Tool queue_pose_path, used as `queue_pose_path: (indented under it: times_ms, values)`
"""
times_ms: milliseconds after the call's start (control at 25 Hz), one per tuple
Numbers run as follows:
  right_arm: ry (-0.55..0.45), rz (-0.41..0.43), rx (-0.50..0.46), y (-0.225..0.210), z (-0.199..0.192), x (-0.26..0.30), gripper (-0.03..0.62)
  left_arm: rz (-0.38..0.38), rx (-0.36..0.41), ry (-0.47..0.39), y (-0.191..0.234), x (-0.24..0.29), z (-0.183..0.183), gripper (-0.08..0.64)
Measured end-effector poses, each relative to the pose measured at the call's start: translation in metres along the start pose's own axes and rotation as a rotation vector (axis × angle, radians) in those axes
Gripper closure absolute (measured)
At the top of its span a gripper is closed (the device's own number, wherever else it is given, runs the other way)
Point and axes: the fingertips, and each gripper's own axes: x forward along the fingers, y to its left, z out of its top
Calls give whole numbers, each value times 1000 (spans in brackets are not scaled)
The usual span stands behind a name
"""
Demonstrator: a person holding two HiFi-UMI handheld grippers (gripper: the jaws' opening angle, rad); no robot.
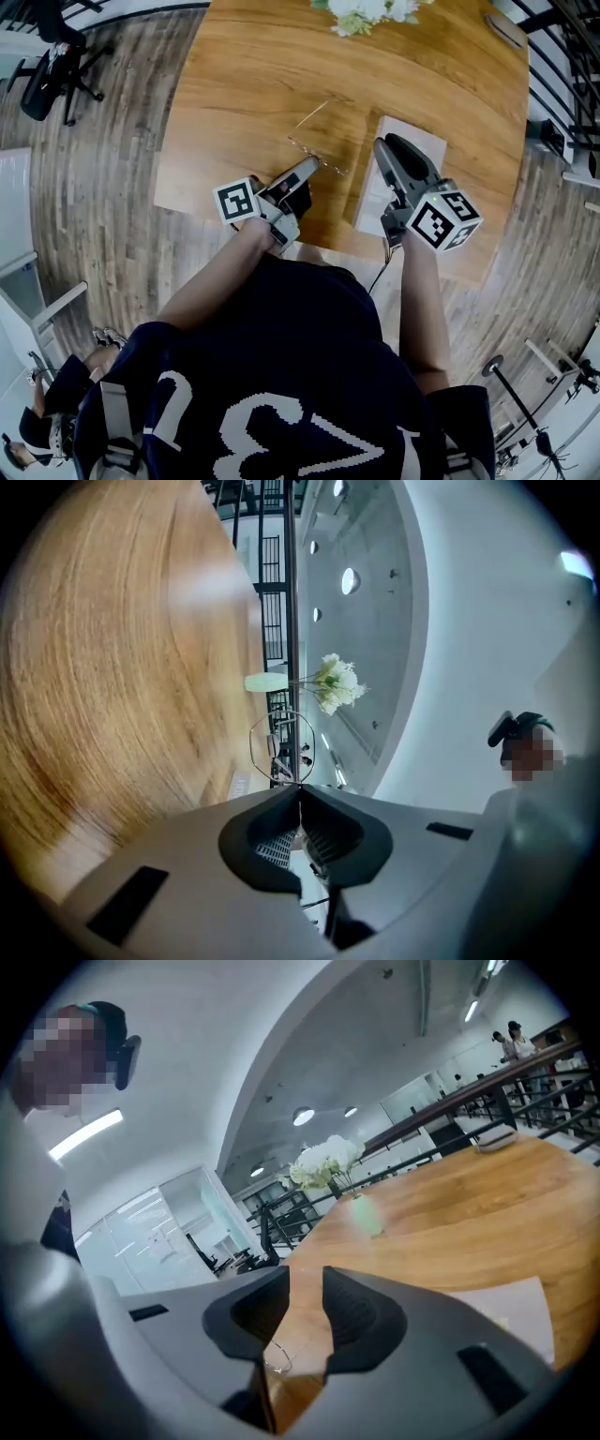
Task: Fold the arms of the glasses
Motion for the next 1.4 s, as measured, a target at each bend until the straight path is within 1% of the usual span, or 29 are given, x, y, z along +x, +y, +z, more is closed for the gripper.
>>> queue_pose_path:
  times_ms: [120, 200, 240, 400, 440, 480, 600, 720, 920, 1000, 1040, 1080, 1120, 1200, 1280, 1320, 1400]
  values:
    - [40, 8, 81, 0, -15, 9, 480, -37, 13, 8, -16, -4, 1, 541]
    - [58, 12, 106, 3, -22, 13, 494, -57, 17, 11, -25, -6, 0, 541]
    - [67, 10, 111, 5, -25, 15, 509, -64, 19, 13, -29, -7, 0, 541]
    - [92, 8, 129, 7, -34, 21, 510, -74, 15, 12, -37, -9, 1, 541]
    - [92, 15, 134, 9, -34, 22, 531, -73, 13, 11, -37, -9, 1, 541]
    - [92, 22, 133, 11, -34, 23, 554, -71, 13, 11, -37, -9, 2, 541]
    - [108, 46, 105, 19, -35, 27, 563, -75, 11, 16, -39, -9, 1, 541]
    - [158, 110, 97, 33, -42, 34, 565, -85, 11, 34, -41, -7, -2, 541]
    - [266, 290, 179, 67, -59, 42, 563, -101, -4, 48, -44, -5, -4, 541]
    - [265, 320, 199, 69, -58, 40, 562, -101, -4, 48, -44, -5, -4, 541]
    - [254, 315, 188, 66, -53, 38, 561, -99, -3, 50, -44, -6, -4, 541]
    - [241, 295, 155, 61, -46, 36, 561, -97, -2, 55, -44, -6, -5, 541]
    - [229, 266, 100, 54, -38, 35, 561, -94, -1, 63, -45, -6, -6, 541]
    - [208, 197, -47, 39, -19, 37, 556, -91, 0, 81, -45, -6, -9, 541]
    - [196, 141, -208, 27, 0, 42, 482, -88, 0, 96, -46, -7, -12, 541]
    - [206, 122, -287, 24, 7, 46, 474, -85, -1, 103, -46, -7, -14, 541]
    - [259, 106, -442, 19, 10, 53, 451, -78, -5, 117, -47, -7, -17, 541]
